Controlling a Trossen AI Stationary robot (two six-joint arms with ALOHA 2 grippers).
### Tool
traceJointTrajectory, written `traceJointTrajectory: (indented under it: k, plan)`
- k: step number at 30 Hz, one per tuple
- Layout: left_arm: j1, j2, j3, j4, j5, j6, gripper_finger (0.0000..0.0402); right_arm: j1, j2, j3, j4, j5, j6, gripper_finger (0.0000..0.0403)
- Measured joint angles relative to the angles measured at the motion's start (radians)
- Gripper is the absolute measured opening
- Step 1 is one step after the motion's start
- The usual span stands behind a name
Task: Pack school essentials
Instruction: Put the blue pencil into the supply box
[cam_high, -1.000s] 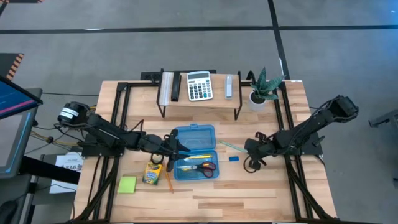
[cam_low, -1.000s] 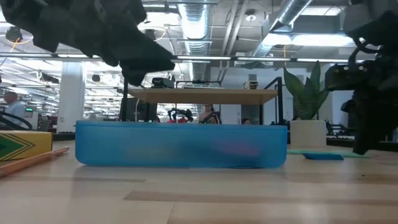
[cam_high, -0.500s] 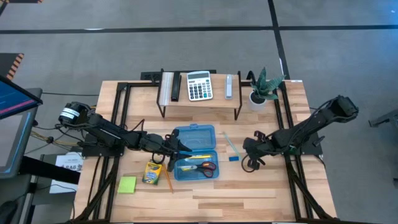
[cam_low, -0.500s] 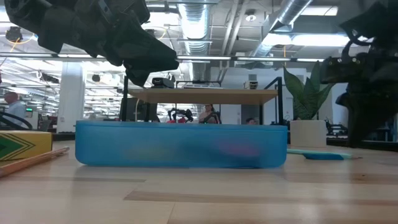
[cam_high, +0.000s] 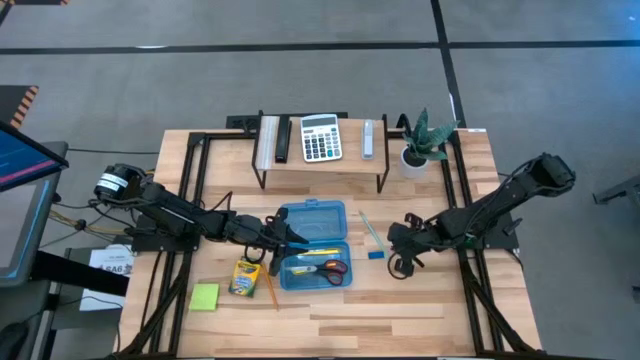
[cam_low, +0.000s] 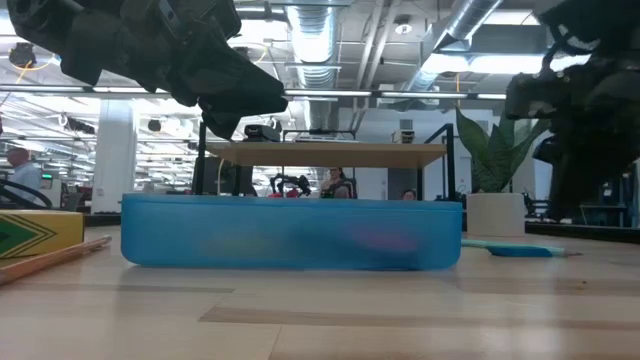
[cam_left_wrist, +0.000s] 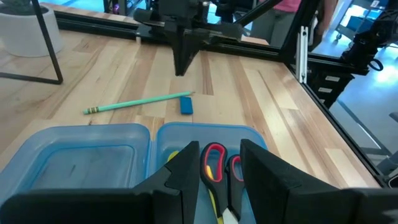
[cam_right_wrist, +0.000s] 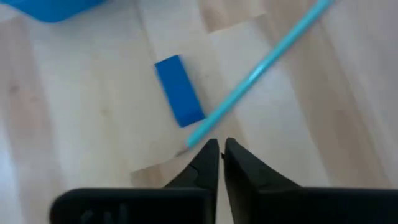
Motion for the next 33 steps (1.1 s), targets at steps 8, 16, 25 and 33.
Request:
traceJointTrajectory:
  k: [8,16,25,33]
  plan:
    - [0.0,0.0,0.0,-0.001,0.0,0.0,0.0102,0.07,0.143,0.001,0.074,0.008,0.052,0.0121]
    - [0.0,-0.001,0.0,-0.002,0.0,-0.001,0.0102,0.082,0.247,0.007,0.112,0.031,0.107,0.0157]
    - [0.0,-0.001,0.0,-0.001,-0.002,-0.008,0.0102,0.067,0.24,0.005,0.113,0.036,0.168,0.0143]
    - [0.0,-0.001,0.0,-0.001,-0.003,-0.01,0.0102,0.055,0.275,0.01,0.119,0.06,0.162,0.0092]
